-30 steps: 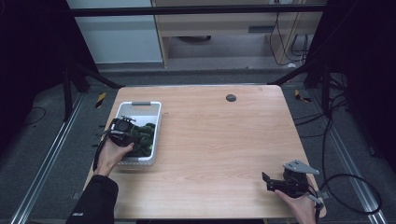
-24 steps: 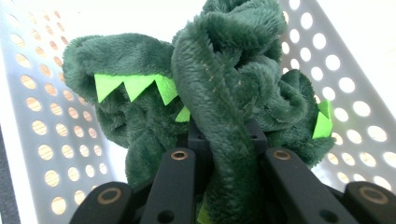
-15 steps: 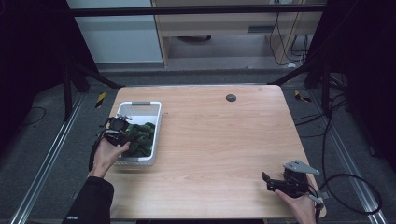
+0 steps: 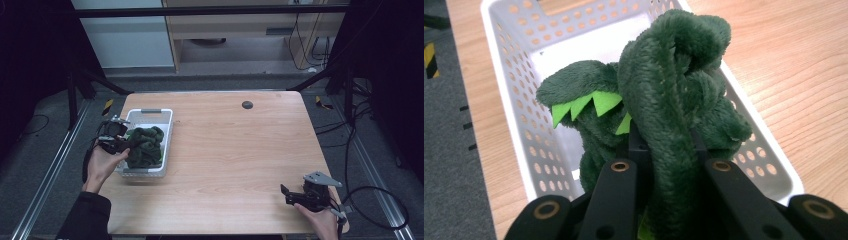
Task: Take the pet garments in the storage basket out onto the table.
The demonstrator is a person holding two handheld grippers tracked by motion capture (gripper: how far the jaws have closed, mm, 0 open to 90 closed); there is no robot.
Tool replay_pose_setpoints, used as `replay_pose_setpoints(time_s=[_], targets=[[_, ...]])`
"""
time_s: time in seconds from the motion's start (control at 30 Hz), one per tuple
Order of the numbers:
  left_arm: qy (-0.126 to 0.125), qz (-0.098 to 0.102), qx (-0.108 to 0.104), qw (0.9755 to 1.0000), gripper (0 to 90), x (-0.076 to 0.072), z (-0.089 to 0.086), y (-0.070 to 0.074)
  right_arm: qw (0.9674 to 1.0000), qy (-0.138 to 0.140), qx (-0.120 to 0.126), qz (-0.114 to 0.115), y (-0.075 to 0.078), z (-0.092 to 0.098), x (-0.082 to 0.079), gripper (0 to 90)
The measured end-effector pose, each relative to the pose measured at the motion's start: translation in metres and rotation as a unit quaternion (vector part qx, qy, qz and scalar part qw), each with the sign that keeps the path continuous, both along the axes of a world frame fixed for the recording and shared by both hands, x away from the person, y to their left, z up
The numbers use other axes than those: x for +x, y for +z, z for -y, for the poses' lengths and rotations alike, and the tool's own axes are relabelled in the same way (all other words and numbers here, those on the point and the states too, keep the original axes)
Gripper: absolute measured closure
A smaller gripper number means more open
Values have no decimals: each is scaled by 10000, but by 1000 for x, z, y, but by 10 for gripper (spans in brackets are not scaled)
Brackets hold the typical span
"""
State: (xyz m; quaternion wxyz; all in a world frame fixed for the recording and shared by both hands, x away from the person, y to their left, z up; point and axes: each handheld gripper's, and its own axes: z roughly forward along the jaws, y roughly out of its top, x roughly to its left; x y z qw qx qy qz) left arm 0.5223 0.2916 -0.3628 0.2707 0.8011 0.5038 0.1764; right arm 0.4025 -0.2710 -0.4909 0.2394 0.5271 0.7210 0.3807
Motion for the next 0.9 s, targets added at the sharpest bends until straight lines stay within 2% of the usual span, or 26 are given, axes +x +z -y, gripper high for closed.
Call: replay_pose_setpoints(time_s=[0.3, 0.53, 0.6, 0.9], targets=[[-74, 182, -30, 9998, 821, -7, 1, 18, 10000, -25, 0, -3, 0, 0, 0, 59], [-140, 309, 54, 9994, 821, -11, 3, 37, 10000, -10, -9, 6, 0, 0, 0, 59], [-174, 399, 82, 9990, 821, -13, 4, 45, 10000, -17, -48, 32, 0, 1, 0, 59], [-298, 444, 145, 9985, 821, -22, 7, 59, 10000, -14, -53, 53, 0, 1, 0, 57]])
